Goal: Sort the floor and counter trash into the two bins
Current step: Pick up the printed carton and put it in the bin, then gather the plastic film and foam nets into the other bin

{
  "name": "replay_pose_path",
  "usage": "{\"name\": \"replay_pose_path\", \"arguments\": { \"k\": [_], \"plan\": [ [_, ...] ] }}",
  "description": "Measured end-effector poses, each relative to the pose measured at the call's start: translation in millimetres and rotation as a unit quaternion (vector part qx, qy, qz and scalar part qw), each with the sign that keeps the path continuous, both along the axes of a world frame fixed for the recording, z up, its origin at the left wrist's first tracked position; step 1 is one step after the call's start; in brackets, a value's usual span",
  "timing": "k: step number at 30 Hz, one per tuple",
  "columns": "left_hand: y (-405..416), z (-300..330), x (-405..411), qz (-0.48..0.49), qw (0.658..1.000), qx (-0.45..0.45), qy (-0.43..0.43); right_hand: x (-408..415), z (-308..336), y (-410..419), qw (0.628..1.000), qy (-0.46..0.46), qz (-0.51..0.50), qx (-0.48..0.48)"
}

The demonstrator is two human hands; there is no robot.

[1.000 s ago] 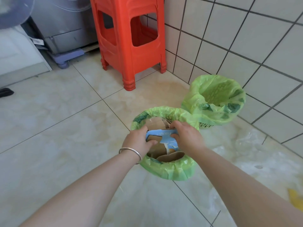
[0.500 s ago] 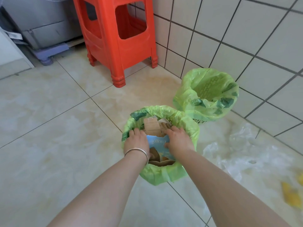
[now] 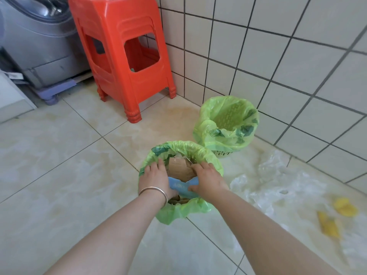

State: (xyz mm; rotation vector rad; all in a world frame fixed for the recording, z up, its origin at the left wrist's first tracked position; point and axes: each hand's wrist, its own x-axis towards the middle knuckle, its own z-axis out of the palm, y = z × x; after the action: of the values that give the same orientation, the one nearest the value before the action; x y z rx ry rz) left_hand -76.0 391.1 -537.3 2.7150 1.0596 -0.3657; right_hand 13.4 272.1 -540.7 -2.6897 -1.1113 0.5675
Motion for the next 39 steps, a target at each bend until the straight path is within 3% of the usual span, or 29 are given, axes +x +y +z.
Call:
{"name": "replay_pose_path", "arguments": {
  "k": [4,8,11,13,16,20,22,26,39],
  "plan": [
    [-28.3,24.6,-12.5,-0.034,0.997,0.032,-0.058,-6.5,24.4,-37.3,0.996,-0.013,-0.031,0.081],
    [-63.6,44.5,-14.0,-0.069,0.973,0.111,-0.190,-3.3,44.3,-92.1,0.987,0.026,-0.114,0.113],
    [-87.2,42.9,-8.2,-0.193,0.928,0.131,-0.292,-6.2,43.5,-143.1,0.972,0.061,-0.193,0.122],
    [-106.4,38.4,-6.0,-0.280,0.906,0.089,-0.305,-12.3,29.6,-179.3,0.958,0.092,-0.246,0.113],
    [-136.3,17.7,-1.9,-0.361,0.898,0.017,-0.249,-26.7,-9.0,-231.6,0.940,0.136,-0.307,0.064],
    [-176.2,-16.7,-0.7,-0.364,0.929,-0.035,-0.050,-54.1,-61.3,-277.1,0.917,0.175,-0.359,-0.005],
    [-192.9,-41.5,-3.7,-0.356,0.932,-0.051,0.050,-71.9,-83.7,-288.3,0.912,0.198,-0.359,-0.019],
    [-215.4,-87.9,-18.1,-0.348,0.919,-0.077,0.166,-101.7,-116.6,-291.1,0.925,0.224,-0.300,-0.064],
    [-247.3,-147.6,-10.7,-0.264,0.952,-0.104,0.110,-121.5,-184.1,-263.2,0.959,0.188,-0.172,-0.122]
  ]
}}
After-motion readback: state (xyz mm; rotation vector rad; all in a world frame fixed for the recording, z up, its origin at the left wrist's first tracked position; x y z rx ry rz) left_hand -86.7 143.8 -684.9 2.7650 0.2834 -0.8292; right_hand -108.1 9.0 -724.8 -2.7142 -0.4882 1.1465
